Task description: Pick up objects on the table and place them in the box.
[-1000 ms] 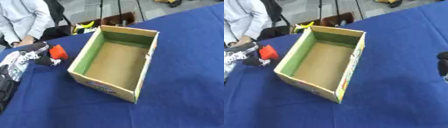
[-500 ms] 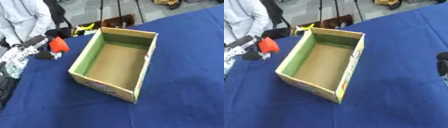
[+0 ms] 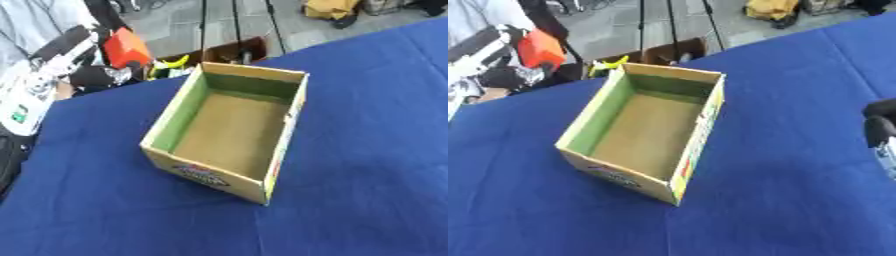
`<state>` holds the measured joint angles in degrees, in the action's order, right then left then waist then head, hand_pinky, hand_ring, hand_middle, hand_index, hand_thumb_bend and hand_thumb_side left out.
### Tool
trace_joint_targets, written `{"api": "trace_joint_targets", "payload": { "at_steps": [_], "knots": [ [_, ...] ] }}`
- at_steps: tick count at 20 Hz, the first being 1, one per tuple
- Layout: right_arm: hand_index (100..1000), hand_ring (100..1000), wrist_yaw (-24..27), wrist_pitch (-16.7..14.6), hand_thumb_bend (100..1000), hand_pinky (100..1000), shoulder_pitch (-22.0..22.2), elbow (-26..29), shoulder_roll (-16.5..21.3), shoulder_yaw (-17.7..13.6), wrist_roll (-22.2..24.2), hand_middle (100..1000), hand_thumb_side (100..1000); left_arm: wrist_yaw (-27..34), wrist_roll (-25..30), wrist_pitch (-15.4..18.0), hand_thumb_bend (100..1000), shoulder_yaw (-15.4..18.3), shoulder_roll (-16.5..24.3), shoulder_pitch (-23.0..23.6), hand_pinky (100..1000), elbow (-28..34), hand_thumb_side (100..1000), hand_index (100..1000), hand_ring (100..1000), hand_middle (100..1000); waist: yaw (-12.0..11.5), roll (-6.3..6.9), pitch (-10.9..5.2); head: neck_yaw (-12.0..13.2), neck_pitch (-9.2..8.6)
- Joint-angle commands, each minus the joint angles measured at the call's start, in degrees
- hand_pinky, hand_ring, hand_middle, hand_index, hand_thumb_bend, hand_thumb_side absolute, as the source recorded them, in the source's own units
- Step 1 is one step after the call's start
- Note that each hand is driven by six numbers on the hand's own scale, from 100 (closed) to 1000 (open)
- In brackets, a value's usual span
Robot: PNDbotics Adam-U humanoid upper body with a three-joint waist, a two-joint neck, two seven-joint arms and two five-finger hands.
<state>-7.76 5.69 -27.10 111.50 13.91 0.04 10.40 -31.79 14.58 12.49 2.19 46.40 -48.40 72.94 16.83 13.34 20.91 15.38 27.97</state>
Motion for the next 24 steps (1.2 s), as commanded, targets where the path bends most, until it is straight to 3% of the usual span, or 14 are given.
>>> {"api": "trace_joint_targets", "payload": {
  "at_steps": [1,5,11,18,24],
  "knots": [
    [712,796,0.26,0.34,193,838,-0.17,1.71,-0.43,0.20,-0.13,526,474,0.43,0.54,-0.91,100,-1.23,0.09,-2.07,144,5.91,591,630,453,476,-0.29,-0.81,-1.94,-0.34,0.68],
    [712,796,0.41,0.63,189,838,0.16,2.07,-1.13,0.36,-0.21,526,477,0.96,3.44,-1.43,100,-3.38,-3.70,-4.23,138,8.83,589,627,449,471,-0.35,-1.04,-2.63,-0.26,1.04],
    [711,797,0.61,1.03,182,838,0.31,2.52,-1.71,0.50,-0.57,526,477,0.40,7.33,-2.08,100,-4.76,-10.33,-7.69,129,7.44,582,623,442,466,-0.31,-1.12,-2.86,-0.39,1.29],
    [710,796,1.10,1.44,173,838,0.02,3.06,-2.81,0.79,-1.23,526,479,-13.88,6.45,-3.00,100,-5.53,-17.96,-9.65,136,4.78,583,619,438,469,0.39,-1.26,-2.73,0.35,1.35],
    [710,796,1.23,1.43,170,838,-0.20,3.09,-3.32,0.93,-1.34,526,480,-20.32,7.42,-2.55,100,-7.11,-21.70,-8.78,139,2.46,579,616,441,465,0.70,-1.29,-2.60,0.32,1.28]
  ]
}}
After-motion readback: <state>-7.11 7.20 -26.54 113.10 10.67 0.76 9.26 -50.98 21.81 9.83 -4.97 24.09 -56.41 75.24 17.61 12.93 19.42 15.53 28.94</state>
